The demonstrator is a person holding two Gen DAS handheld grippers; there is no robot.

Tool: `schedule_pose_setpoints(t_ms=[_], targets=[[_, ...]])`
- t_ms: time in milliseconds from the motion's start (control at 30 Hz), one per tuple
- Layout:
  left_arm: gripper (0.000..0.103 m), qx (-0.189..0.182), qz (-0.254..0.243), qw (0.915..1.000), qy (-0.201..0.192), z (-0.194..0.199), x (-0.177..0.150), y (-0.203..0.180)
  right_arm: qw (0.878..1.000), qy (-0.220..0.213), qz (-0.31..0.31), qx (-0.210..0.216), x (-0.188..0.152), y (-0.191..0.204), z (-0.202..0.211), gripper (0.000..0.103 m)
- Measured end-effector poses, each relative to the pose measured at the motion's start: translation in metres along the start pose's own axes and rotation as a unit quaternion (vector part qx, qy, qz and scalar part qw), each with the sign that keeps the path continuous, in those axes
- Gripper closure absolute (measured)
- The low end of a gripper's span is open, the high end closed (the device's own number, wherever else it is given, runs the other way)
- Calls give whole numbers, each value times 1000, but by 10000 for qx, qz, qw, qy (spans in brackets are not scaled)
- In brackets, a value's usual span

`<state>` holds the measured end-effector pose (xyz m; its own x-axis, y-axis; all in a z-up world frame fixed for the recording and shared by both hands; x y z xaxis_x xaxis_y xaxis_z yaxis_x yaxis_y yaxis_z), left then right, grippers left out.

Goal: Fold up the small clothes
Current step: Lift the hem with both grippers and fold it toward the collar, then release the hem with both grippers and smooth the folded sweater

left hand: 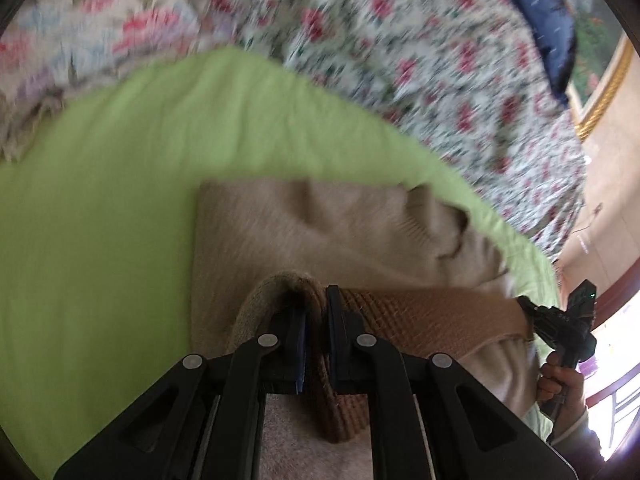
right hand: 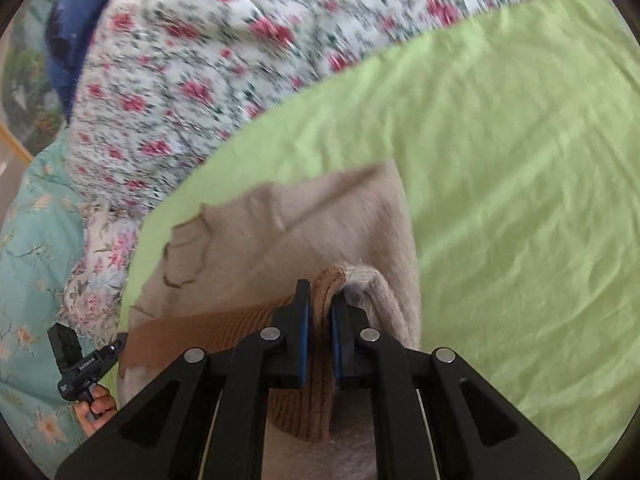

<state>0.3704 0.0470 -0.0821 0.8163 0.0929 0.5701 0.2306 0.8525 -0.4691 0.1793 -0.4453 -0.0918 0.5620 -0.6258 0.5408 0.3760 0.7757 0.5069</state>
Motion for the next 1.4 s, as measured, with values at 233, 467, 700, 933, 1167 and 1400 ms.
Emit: schedule_pose_setpoints(t_ms=[233, 467, 700, 933, 1167, 1400], targets=[[91, -414, -359, 9985, -87, 39, -42, -42, 9969, -645, 444, 25, -26, 36, 66, 67], [82, -936, -1084, 9874, 670, 9, -92, -108, 9696, 783, 2156, 850, -94, 120, 20, 63], [101, -88, -1346, 9872, 850, -35, -36, -85, 9606, 746, 2562, -782, -43, 100, -34, 64], [94, 697, -420, 9967, -2, -8, 36, -31, 9884, -165, 1100, -1031, 11, 52, 13, 64], [82, 246, -279, 9993, -72, 52, -43, -31, 9933, 9, 1041, -506, -56, 60, 45, 63], [77, -109, -22, 9999, 125, 92, -134, -49, 9959, 233, 853, -182, -118, 67, 61, 63]])
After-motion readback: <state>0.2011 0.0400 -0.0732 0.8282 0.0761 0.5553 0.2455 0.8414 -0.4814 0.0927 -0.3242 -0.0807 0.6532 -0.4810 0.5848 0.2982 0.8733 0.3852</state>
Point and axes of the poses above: each gripper's, at about its wrist camera, not at the fingertips, and z roughly against the way its jaws point, y to its left, x to its top, the point moved 2 cm from there along -z, roughly the way its jaws point, and after that the axes turned 1 degree about -y, right-handed, at the moved point
